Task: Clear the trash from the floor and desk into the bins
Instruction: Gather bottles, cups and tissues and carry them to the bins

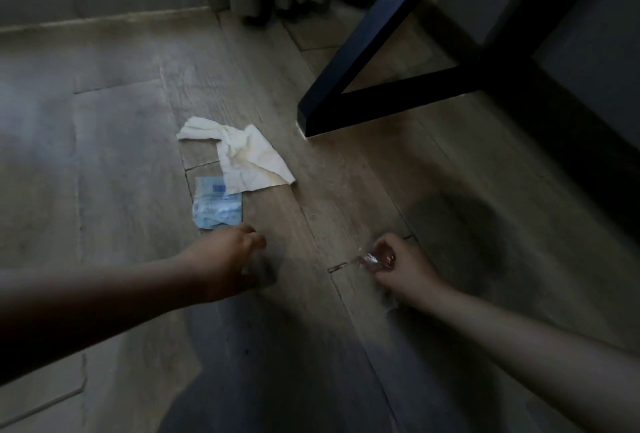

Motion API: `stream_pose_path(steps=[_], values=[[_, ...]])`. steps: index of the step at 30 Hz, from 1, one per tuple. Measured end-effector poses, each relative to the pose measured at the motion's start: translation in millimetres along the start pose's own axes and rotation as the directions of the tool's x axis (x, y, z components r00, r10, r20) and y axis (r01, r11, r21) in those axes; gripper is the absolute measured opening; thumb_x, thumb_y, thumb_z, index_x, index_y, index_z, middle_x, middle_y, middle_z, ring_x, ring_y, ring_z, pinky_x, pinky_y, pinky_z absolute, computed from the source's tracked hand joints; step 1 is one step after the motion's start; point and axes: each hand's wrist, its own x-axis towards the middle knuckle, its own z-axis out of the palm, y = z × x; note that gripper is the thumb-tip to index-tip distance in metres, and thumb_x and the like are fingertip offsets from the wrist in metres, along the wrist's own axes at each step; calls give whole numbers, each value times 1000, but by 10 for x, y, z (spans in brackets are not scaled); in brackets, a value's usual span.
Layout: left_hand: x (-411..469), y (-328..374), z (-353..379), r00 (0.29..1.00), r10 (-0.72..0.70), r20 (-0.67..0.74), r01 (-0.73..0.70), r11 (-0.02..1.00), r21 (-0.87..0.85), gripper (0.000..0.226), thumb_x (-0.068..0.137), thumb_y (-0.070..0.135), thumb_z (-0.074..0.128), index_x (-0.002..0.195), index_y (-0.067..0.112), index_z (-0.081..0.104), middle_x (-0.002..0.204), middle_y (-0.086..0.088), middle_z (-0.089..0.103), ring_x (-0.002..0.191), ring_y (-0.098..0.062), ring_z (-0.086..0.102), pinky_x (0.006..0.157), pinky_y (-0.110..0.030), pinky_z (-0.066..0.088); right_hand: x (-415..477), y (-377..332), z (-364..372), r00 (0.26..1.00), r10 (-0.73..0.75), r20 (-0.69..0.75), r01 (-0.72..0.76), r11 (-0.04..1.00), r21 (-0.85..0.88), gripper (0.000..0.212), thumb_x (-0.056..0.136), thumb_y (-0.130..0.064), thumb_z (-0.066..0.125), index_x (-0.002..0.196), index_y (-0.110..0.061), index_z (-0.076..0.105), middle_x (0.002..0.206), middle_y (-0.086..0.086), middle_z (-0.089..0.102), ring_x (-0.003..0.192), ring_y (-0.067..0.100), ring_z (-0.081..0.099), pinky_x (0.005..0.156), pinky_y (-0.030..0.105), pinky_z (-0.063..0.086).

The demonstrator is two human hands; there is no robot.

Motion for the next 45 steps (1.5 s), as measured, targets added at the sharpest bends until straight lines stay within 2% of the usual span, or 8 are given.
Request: stream_pose_path(steps=[7, 12, 15, 19, 27, 34, 41, 45], values=[[-31, -397, -165, 938, -324, -122, 307, 941, -141, 59, 81, 34, 72, 130, 14, 46, 134, -7, 46, 116, -23, 52, 92, -29, 43, 300, -838, 163, 994, -99, 47, 96, 994, 55, 25, 78, -20, 74, 96, -14, 58, 89, 8, 67, 74, 27, 66, 64, 38, 56], [-164, -750, -177, 850, -509, -134, 469, 848, -247, 62, 83, 36, 69, 136, 15, 43, 137, -8, 46, 119, -21, 50, 92, -29, 43, 814, -1566, 408, 987, -160, 24, 156, 980, 123, 35, 78, -14, 75, 106, -20, 55, 97, 0, 62, 60, 4, 58, 41, 11, 42], [-225, -905, -156, 809, -581, -92, 534, 791, -299, 65, 86, 36, 66, 140, 17, 37, 141, -6, 43, 121, -20, 48, 94, -31, 44, 1055, -1936, 594, 978, -201, 46, 189, 963, 190, 54, 73, -16, 80, 120, -17, 53, 101, 2, 61, 74, 13, 62, 56, 20, 52], [-220, -1039, -120, 793, -607, -55, 536, 737, -412, 69, 84, 41, 66, 142, 18, 36, 139, -6, 44, 115, -18, 51, 90, -31, 47, 1271, -2075, 822, 965, -252, 69, 245, 965, 93, 75, 76, -35, 78, 139, -16, 42, 119, 6, 55, 111, 24, 55, 87, 31, 46], [60, -1188, 29, 741, -667, -82, 549, 671, -497, 89, 71, 65, 66, 141, 19, 35, 134, -7, 48, 113, -21, 53, 91, -41, 52, 1602, -1675, 737, 963, -264, -50, 246, 941, -234, 58, 88, -38, 61, 141, -24, 41, 146, 3, 38, 132, 25, 37, 104, 37, 35], [327, -1168, 13, 685, -729, -16, 580, 558, -593, 107, 57, 72, 72, 139, 15, 33, 134, -13, 42, 110, -25, 51, 82, -35, 50, 1536, -1577, 804, 951, -308, -36, 291, 926, -238, 46, 86, -28, 64, 129, -13, 57, 132, 5, 51, 121, 22, 48, 96, 28, 37], [431, -1034, 25, 622, -783, -11, 576, 467, -671, 83, 71, 42, 79, 138, 14, 38, 140, -15, 33, 120, -30, 45, 101, -38, 44, 1223, -1545, 884, 925, -376, 58, 380, 920, -95, 39, 83, -17, 68, 120, -5, 63, 122, 8, 59, 111, 21, 57, 95, 28, 44], [380, -1072, -36, 646, -758, 91, 523, 353, -776, 70, 75, 35, 78, 133, 14, 44, 134, -17, 38, 111, -34, 54, 87, -47, 55, 987, -1548, 976, 860, -479, 177, 496, 866, -64, 34, 84, -17, 67, 116, -6, 66, 124, 7, 59, 114, 18, 55, 93, 21, 39]])
